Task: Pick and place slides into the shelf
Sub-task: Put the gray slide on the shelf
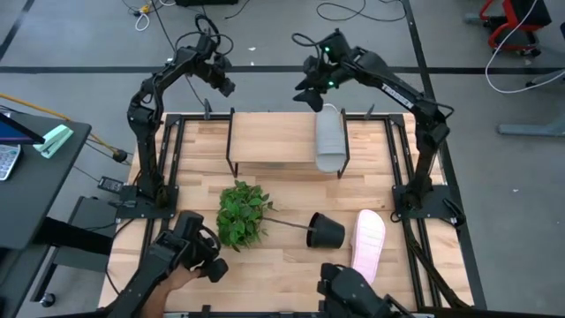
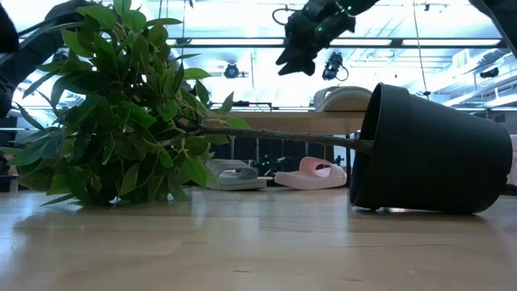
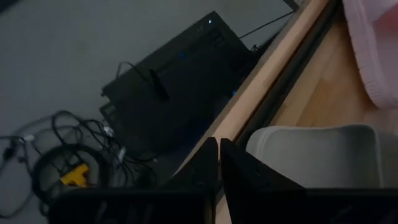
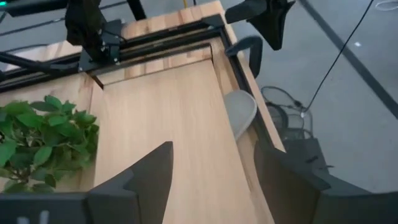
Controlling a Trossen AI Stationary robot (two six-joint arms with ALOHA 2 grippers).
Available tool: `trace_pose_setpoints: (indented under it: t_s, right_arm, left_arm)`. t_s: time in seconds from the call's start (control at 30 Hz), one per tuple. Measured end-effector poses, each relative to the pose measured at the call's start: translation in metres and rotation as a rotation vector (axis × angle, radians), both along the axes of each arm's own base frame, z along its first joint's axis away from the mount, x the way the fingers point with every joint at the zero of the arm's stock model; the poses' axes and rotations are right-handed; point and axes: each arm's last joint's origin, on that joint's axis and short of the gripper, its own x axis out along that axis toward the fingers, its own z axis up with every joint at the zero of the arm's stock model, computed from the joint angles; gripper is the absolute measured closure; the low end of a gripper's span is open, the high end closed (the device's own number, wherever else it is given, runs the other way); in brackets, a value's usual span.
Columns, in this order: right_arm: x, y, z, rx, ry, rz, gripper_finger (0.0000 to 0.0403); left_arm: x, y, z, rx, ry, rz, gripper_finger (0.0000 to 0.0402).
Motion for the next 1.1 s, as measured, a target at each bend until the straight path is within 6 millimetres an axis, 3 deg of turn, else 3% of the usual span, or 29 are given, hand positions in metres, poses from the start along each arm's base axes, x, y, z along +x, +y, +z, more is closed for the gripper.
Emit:
trace_pose_setpoints:
  t_s: [0.17, 0.43, 0.57, 0.83, 1.1]
  right_arm:
    - [0.002, -0.006, -0.010, 0.012, 0.025, 0.014, 0.0174]
    - [-0.003, -0.008, -0.010, 0.008, 0.030, 0.018, 0.0174]
    - [-0.006, -0.010, -0.010, 0.013, 0.036, 0.011, 0.0174]
    - [-0.008, -0.012, -0.010, 0.026, 0.022, 0.035, 0.0174]
    - [-0.006, -0.008, -0.010, 0.031, 0.011, 0.073, 0.0174]
  left_arm:
    - [0.005, 0.009, -0.015, -0.076, -0.002, -0.010, 0.0386]
    - [0.018, 0.038, -0.009, -0.200, -0.027, -0.024, 0.0384]
    - [0.013, 0.051, -0.013, -0.231, -0.106, 0.020, 0.0375]
    - [-0.003, 0.052, -0.040, -0.435, -0.148, 0.059, 0.0353]
    - [0.006, 0.049, -0.051, -0.466, -0.139, 0.038, 0.0281]
